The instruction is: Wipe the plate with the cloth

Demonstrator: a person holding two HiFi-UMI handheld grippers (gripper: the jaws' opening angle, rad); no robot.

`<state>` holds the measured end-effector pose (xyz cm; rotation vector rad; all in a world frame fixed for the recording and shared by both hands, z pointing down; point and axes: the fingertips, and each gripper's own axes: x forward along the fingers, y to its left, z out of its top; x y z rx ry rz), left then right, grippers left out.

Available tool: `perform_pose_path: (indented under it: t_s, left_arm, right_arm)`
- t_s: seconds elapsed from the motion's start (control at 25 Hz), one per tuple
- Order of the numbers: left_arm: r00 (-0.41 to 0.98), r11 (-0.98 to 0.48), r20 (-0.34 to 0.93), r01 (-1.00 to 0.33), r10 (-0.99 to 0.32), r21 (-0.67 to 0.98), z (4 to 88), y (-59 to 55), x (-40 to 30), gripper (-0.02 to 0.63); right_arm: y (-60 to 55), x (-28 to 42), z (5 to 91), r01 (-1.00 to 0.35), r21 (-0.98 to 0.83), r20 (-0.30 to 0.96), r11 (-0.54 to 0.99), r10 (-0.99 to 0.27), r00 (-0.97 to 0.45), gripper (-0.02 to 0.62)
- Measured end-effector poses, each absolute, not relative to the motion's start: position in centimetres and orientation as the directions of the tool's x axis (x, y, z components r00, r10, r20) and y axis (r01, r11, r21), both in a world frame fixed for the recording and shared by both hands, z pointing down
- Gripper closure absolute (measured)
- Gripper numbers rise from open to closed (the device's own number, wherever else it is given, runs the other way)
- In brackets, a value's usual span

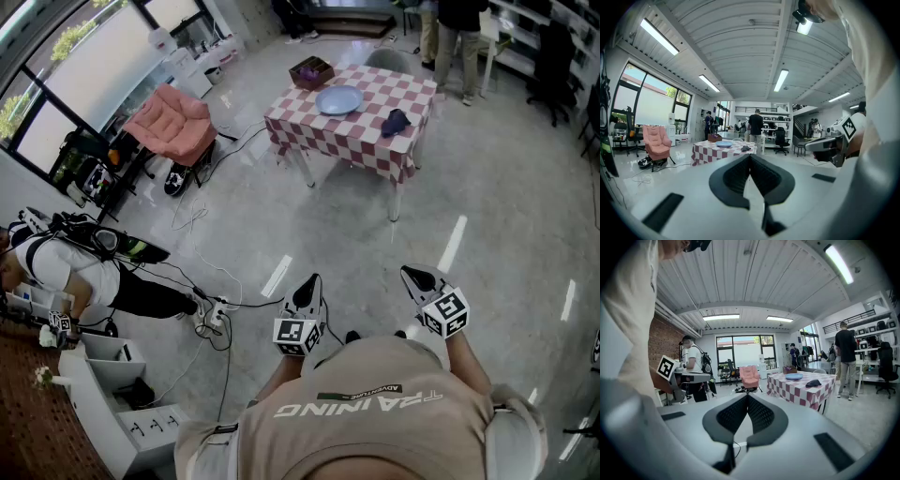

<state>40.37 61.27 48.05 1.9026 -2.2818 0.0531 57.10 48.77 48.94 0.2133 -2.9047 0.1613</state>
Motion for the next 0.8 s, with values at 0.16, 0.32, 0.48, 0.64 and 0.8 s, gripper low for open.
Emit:
perform_pose_path:
  t_s: [0.16, 0.32, 0.48, 0.64, 0.8]
  left_arm:
    - [-0.182, 0.195, 0.146, -0.978, -0.972, 0.075, 47.9, 61.1, 40.0, 0.591]
    - [-0.201, 0.213, 0.133, -0.973, -0.97, 0.085, 47.8, 60.7, 39.4, 0.591]
    - [-0.196, 0.208, 0.142, -0.975, -0.97, 0.079, 47.9, 60.6, 39.3, 0.591]
    - [-0.202, 0.216, 0.154, -0.973, -0.967, 0.081, 48.3, 60.7, 38.4, 0.591]
    - [-0.201, 0.218, 0.17, -0.973, -0.965, 0.082, 48.6, 60.9, 37.4, 0.591]
  right_arm:
    - [48.5, 57.1, 48.8, -0.16, -0.096, 0.234, 0.982, -0.134, -0.963, 0.578]
    - [47.9, 57.4, 48.8, -0.188, -0.086, 0.235, 0.978, -0.163, -0.958, 0.578]
    - [47.6, 57.3, 49.0, -0.19, -0.074, 0.248, 0.979, -0.166, -0.954, 0.577]
    - [47.5, 56.4, 49.0, -0.184, -0.082, 0.253, 0.98, -0.158, -0.955, 0.577]
    - [46.9, 55.5, 48.4, -0.223, -0.086, 0.227, 0.971, -0.198, -0.953, 0.577]
